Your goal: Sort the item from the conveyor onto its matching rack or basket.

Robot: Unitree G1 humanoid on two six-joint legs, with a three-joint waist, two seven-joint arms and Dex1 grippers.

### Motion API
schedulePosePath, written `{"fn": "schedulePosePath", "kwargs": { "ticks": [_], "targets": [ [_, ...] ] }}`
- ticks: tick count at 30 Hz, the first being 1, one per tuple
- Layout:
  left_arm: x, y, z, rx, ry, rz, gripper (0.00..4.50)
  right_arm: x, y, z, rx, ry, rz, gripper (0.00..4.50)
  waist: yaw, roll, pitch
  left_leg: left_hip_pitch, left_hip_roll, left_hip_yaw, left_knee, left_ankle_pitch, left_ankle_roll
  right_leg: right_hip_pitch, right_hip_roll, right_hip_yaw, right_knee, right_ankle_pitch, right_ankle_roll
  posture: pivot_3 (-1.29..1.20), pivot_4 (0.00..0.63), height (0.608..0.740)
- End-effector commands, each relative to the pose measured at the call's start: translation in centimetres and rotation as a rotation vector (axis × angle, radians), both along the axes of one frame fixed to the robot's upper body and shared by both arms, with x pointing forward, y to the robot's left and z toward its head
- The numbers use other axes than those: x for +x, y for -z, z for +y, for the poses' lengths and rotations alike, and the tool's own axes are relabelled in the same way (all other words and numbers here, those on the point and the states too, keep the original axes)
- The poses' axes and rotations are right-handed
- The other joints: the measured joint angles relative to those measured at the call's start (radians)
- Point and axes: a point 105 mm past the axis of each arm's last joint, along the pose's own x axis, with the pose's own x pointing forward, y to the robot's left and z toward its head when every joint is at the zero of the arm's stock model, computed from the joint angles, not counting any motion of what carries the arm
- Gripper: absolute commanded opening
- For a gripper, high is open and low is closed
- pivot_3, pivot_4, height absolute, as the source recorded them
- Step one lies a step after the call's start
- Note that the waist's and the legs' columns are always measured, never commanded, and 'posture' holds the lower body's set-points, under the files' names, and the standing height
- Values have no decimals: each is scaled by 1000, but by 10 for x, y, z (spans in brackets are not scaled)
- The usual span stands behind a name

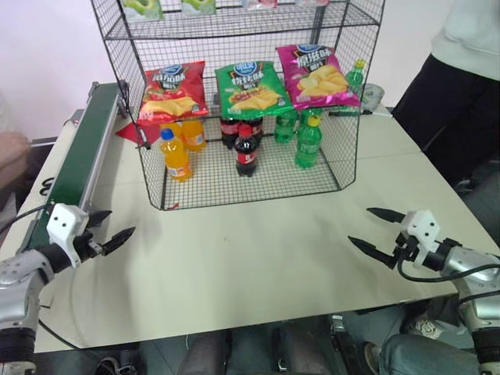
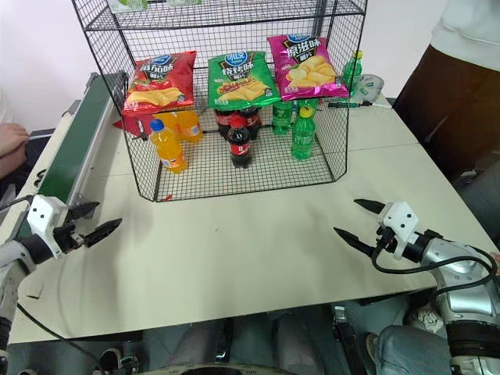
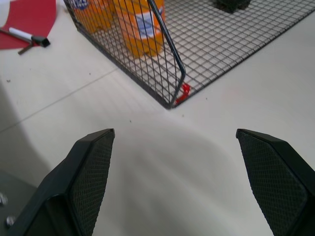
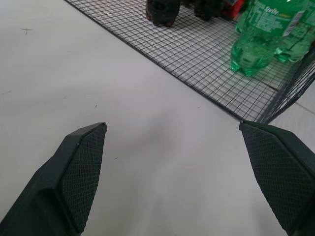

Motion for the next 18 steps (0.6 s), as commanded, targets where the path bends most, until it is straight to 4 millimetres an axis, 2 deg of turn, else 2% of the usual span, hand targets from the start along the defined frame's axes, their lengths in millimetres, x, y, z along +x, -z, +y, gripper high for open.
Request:
{"fn": "schedulePosePath", "kwargs": {
  "ticks": [1, 5, 12, 18],
  "targets": [
    [-1, -21, 5, 22, 6, -78, 4138, -3, -17, -7, -7, 10, -58, 4500, 1, 0, 0, 0, 0, 0, 0, 0, 0, 0, 0, 0, 0, 0, 0, 0, 150, 740],
    [-2, -21, 5, 87, 12, -105, 4138, -6, -16, -8, -10, 14, -56, 4500, 0, 0, 0, 0, 0, 0, 0, 0, 0, 0, 0, 0, 0, 0, 0, 0, 150, 740],
    [-7, -17, 2, 41, 47, -64, 4138, -8, -22, -18, -26, 32, -55, 4500, -2, 0, 0, 0, 0, 0, 0, 0, 0, -1, 0, 0, 0, 0, 0, 0, 150, 740],
    [-10, -32, 8, -38, 73, -99, 4138, -8, -25, -23, -22, 44, -56, 4500, -2, 0, 0, 0, 0, 0, 0, 0, 0, 0, 0, 0, 0, 0, 0, 0, 150, 740]
  ]
}}
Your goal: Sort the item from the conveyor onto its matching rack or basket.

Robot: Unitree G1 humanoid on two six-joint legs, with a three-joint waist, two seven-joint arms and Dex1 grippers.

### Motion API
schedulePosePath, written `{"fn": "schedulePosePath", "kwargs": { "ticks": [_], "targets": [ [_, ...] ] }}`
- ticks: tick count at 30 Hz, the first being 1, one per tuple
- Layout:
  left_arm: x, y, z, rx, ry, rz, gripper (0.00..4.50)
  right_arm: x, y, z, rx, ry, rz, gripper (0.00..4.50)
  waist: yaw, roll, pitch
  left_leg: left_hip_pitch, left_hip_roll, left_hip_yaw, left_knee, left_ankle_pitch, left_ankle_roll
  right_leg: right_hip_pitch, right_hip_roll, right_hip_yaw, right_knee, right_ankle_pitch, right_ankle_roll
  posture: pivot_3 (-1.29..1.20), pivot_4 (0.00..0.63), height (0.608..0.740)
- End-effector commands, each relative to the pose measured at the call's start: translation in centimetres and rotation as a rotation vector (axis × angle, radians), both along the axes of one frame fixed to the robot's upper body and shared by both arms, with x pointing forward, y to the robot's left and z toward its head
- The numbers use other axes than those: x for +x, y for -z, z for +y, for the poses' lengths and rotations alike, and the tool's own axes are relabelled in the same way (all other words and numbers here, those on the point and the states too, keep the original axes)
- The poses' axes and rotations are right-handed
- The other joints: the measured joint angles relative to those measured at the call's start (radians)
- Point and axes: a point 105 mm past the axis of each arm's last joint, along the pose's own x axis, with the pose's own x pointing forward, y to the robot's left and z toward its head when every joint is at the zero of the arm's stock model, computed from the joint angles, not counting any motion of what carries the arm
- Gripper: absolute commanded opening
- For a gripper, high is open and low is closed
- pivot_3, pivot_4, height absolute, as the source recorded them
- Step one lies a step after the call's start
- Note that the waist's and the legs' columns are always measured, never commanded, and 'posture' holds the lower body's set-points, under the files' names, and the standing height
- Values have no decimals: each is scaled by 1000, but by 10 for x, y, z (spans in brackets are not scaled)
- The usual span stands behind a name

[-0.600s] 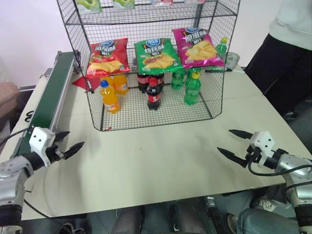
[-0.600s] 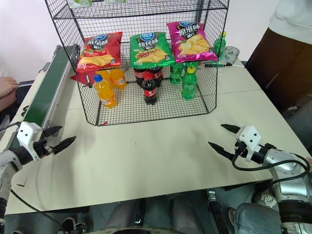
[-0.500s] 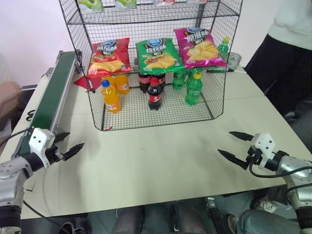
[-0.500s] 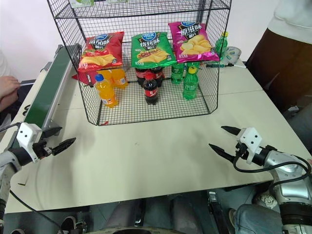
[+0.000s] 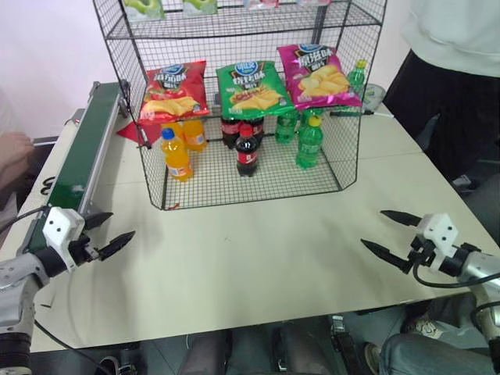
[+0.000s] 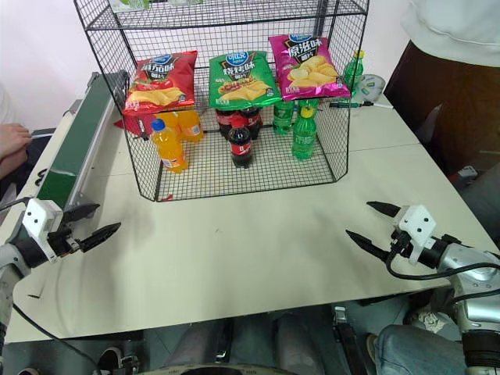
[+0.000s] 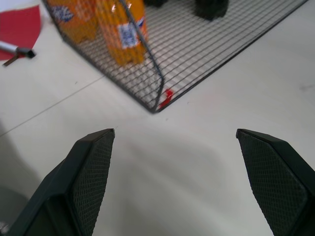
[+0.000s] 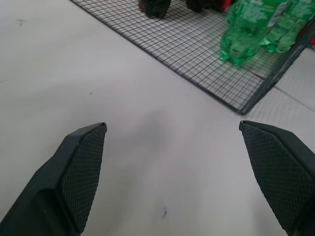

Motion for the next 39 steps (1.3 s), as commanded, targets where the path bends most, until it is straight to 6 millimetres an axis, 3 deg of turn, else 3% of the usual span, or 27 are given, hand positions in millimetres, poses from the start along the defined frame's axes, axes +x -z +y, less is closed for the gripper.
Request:
{"fn": "schedulePosePath", "kwargs": {
  "ticks": [1, 39],
  "targets": [
    [-1, -24, 13, -14, -16, -67, 4138, 1, -15, -5, -5, 8, -49, 4500, 0, 0, 0, 0, 0, 0, 0, 0, 0, 0, 0, 0, 0, 0, 0, 0, 150, 740],
    [-4, -19, 2, 7, 15, -93, 4138, 10, -14, 6, 2, -14, -64, 4500, 0, 0, 0, 0, 0, 0, 0, 0, 0, 0, 0, 0, 0, 0, 0, 0, 150, 740]
  ]
}}
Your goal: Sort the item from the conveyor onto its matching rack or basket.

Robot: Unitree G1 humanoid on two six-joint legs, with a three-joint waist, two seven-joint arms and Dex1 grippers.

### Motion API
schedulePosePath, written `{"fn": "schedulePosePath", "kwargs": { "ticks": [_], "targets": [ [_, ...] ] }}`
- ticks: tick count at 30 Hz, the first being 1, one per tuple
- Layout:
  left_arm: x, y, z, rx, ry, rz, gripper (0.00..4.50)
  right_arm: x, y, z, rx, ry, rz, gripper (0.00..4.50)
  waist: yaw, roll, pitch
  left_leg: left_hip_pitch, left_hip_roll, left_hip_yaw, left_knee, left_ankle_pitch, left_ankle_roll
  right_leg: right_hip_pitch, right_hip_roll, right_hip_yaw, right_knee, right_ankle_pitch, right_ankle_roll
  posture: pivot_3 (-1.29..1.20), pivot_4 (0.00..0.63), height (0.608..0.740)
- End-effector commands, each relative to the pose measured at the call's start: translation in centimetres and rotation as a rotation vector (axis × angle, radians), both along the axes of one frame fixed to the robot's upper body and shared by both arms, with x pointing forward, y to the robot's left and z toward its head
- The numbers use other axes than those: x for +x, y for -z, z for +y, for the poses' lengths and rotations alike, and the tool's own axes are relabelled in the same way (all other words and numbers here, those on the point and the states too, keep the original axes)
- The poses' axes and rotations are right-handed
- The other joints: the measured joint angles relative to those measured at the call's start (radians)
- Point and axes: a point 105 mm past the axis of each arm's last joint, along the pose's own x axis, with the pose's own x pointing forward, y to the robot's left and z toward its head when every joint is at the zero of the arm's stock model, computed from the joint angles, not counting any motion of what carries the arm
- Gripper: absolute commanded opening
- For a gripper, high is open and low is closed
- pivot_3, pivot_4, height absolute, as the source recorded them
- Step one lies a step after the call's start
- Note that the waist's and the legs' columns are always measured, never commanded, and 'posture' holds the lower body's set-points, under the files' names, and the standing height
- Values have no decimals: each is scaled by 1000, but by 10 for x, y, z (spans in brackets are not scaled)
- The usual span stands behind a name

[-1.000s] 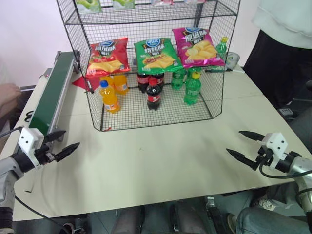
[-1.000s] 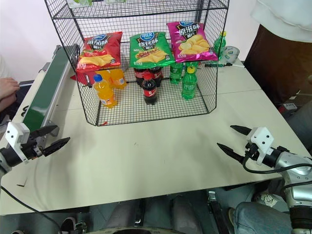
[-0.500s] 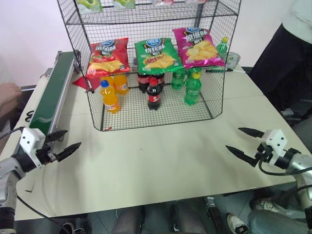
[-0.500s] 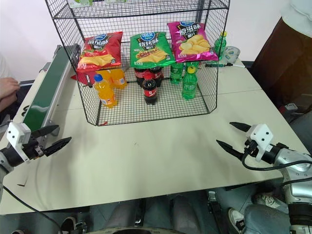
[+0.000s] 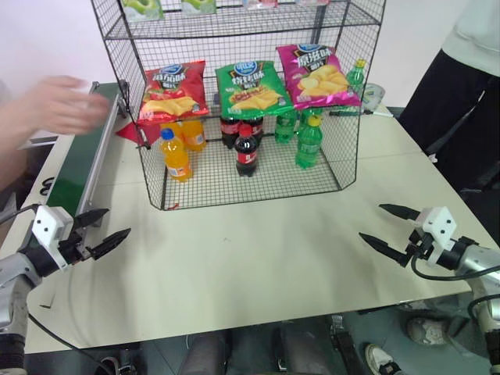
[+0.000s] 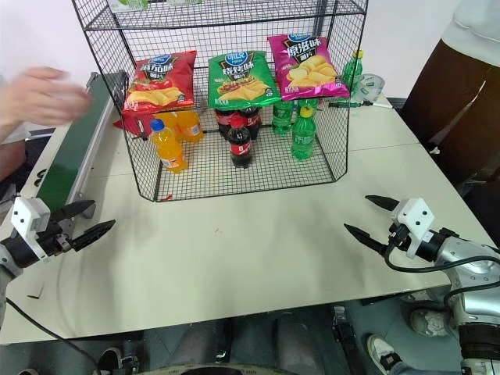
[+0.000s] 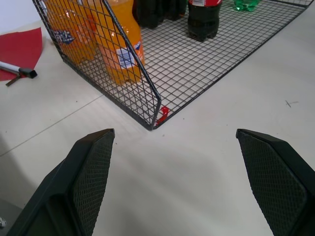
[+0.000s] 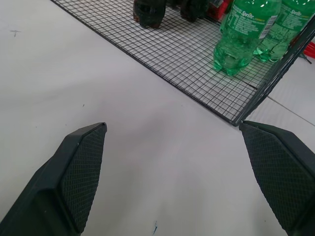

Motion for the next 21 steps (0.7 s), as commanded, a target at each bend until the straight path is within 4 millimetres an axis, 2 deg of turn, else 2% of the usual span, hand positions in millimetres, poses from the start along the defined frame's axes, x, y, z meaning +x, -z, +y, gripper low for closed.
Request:
{"fn": "schedulePosePath", "kwargs": {
  "ticks": [1, 21],
  "targets": [
    [-1, -9, -1, 14, 3, -48, 4138, 2, -9, 1, -3, -8, -43, 4500, 0, 0, 0, 0, 0, 0, 0, 0, 0, 0, 0, 0, 0, 0, 0, 0, 150, 740],
    [-5, -2, -3, -8, -1, -32, 4138, 3, -7, 7, -1, -17, -48, 4500, 0, 0, 0, 0, 0, 0, 0, 0, 0, 0, 0, 0, 0, 0, 0, 0, 150, 740]
  ]
}}
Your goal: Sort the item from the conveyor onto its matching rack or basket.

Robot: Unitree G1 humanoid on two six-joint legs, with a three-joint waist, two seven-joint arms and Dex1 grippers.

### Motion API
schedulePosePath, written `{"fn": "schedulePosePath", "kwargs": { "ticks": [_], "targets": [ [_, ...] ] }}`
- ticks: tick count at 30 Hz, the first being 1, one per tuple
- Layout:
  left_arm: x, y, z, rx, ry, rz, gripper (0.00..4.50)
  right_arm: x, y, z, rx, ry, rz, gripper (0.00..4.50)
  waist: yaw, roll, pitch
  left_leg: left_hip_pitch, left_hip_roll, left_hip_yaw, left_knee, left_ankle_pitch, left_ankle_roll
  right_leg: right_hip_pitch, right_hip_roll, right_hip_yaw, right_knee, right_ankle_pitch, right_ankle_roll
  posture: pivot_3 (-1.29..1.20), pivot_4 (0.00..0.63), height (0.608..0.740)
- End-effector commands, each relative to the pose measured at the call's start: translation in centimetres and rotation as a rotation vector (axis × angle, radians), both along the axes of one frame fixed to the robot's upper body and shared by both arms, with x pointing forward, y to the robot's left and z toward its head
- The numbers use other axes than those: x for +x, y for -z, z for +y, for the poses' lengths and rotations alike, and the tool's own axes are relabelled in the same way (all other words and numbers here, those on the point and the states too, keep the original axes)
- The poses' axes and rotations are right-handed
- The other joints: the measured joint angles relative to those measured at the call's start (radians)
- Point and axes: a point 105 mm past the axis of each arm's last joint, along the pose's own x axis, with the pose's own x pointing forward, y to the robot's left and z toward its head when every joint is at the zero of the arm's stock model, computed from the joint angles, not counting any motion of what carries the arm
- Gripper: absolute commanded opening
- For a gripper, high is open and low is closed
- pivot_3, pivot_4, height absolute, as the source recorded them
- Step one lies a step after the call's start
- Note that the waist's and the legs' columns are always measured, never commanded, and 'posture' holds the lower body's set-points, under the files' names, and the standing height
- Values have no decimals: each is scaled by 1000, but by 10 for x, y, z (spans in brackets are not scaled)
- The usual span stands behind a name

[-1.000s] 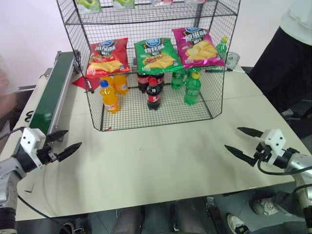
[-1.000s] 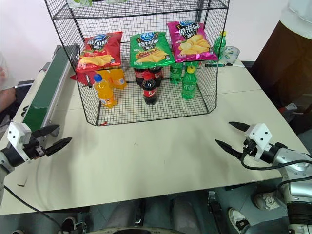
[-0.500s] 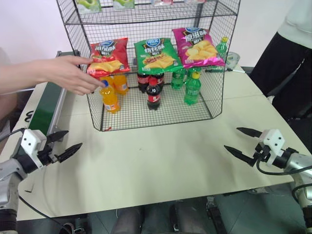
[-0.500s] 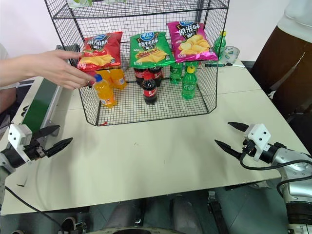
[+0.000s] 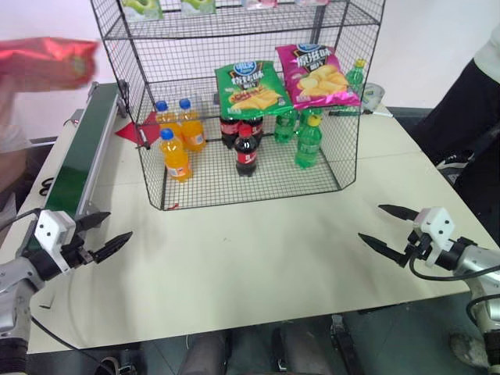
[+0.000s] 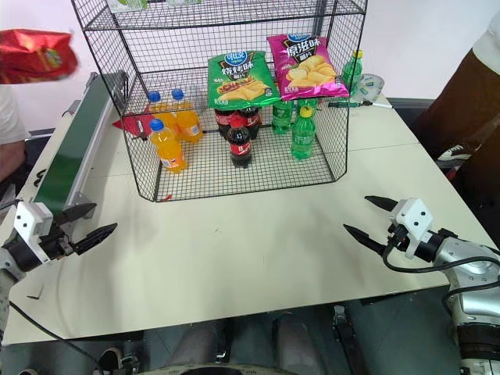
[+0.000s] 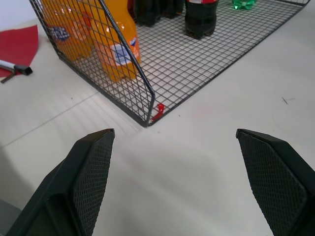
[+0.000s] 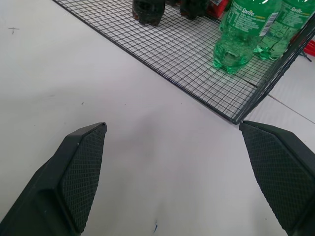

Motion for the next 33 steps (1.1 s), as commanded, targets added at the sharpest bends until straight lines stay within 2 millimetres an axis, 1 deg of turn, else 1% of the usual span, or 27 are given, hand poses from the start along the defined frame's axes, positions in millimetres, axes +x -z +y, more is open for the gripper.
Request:
{"fn": "schedulePosePath", "kwargs": {
  "ticks": [1, 8, 16, 20, 24, 25, 27, 29, 31, 33],
  "targets": [
    [0, -10, 0, 4, -4, -45, 4138, 3, -9, 7, 3, -24, -51, 4500, 0, 0, 0, 0, 0, 0, 0, 0, 0, 0, 0, 0, 0, 0, 0, 0, 150, 740],
    [-1, -7, 0, 9, -31, -43, 4138, 8, -12, 17, 21, -49, -62, 4500, -1, 0, 0, 0, 0, 0, 0, 0, 0, 0, 0, 0, 0, 0, 0, 0, 150, 740],
    [-2, -8, 2, 27, -49, -61, 4138, 10, -11, 22, 28, -65, -60, 4500, 0, 0, 0, 0, 0, 0, 0, 0, 0, 0, 0, 0, 0, 0, 0, 0, 150, 740],
    [-3, -9, 4, 52, -60, -92, 4138, 10, -13, 26, 60, -88, -39, 4500, 0, 0, 0, 0, 0, 0, 0, 0, 0, 0, 0, 0, 0, 0, 0, 0, 150, 740],
    [-6, -20, 8, 155, -102, -200, 4138, 8, -16, 28, 74, -102, -34, 4500, 0, 0, 0, 0, 0, 0, 0, 0, 0, 0, 0, 0, 0, 0, 0, 0, 150, 740],
    [-11, -17, 5, 195, -82, -208, 4138, 8, -18, 30, 87, -103, -38, 4500, -1, 0, 0, 0, 0, 0, 0, 0, 0, 0, 0, 0, 0, 0, 0, 0, 150, 740],
    [-19, -13, 3, 334, -59, -252, 4138, 9, -21, 35, 108, -112, -41, 4500, -3, 0, 0, 0, 0, 0, 0, 0, 0, 0, 0, 1, 0, 0, 0, 0, 150, 740],
    [-25, -14, 3, 412, -56, -316, 4138, 7, -22, 40, 122, -133, -37, 4500, 1, 1, 0, 0, 0, 1, -1, 0, 0, -1, 0, 1, -1, 0, 0, 0, 150, 740],
    [-28, -14, 14, 483, -135, -355, 4138, 6, -23, 48, 131, -155, -35, 4500, 3, 0, 0, 0, 0, 1, -1, 0, 0, -1, 0, 1, -2, -1, -2, 0, 150, 740],
    [-33, -10, 23, 564, -182, -360, 4138, 6, -22, 54, 138, -170, -35, 4500, 5, 0, 0, 0, 0, 0, -1, 0, 0, 0, 0, 1, -2, -1, -2, 0, 150, 740]
  ]
}}
